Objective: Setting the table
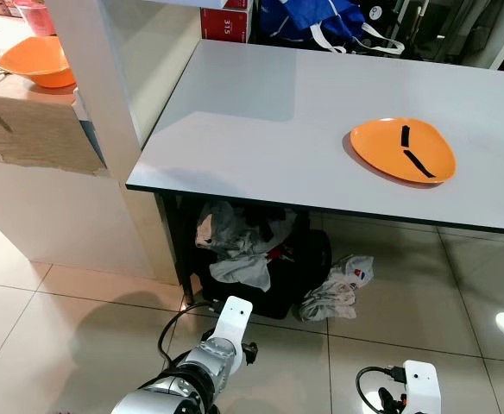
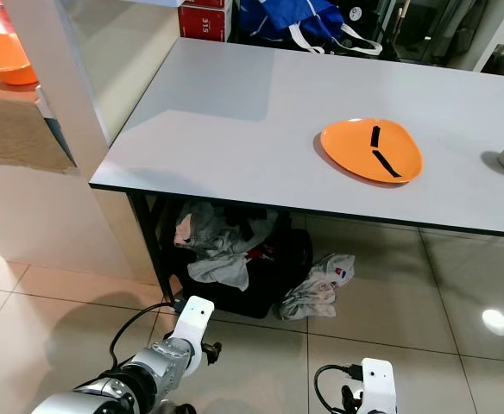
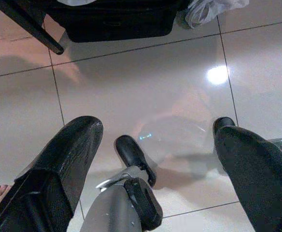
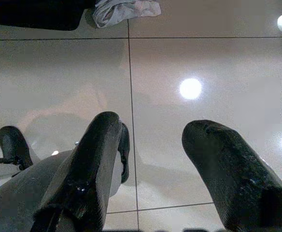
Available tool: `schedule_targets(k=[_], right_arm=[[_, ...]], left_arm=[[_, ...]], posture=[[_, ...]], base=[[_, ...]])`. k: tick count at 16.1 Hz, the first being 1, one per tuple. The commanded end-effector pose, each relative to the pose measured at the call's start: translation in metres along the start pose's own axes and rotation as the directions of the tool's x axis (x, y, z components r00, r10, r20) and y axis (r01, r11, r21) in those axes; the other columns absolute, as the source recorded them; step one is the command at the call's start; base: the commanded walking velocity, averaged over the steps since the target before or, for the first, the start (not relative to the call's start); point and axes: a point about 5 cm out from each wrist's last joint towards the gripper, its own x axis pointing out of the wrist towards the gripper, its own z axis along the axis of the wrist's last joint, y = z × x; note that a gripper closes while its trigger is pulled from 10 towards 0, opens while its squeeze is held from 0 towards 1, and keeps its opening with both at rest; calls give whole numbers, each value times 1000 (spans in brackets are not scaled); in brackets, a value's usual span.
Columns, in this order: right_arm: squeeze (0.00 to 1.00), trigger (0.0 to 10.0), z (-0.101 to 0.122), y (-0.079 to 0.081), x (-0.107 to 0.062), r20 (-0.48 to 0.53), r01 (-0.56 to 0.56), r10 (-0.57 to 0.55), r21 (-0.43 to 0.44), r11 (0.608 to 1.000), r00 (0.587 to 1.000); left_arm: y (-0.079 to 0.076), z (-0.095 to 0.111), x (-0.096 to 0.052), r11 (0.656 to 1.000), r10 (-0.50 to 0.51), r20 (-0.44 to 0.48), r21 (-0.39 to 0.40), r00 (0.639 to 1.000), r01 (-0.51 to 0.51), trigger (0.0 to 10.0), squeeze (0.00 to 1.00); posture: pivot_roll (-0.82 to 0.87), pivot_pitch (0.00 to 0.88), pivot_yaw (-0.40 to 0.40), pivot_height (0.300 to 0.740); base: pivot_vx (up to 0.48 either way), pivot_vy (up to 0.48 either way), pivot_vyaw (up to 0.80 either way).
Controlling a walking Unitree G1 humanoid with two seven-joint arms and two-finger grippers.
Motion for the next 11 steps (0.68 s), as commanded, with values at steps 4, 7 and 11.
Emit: schedule_targets(k=[4,7,11], right_arm=[[0,10000,2,-4,0,-3,4,-4,-31,1000,1000],[0,10000,3,-5,0,-2,6,-6,-38,999,1000],[0,10000,4,-5,0,-2,6,-6,-51,999,1000]], left_arm=[[-3,1,0,1000,2,2,-12,1000,-2,10000,0],[-3,2,0,1000,0,5,-18,1000,0,10000,0],[-4,3,0,1000,2,7,-31,1000,-2,10000,0]], posture=[[-106,0,-40,735],[-98,0,-52,735],[-96,0,-59,735]], base=[[0,0,0],[0,0,0],[0,0,0]])
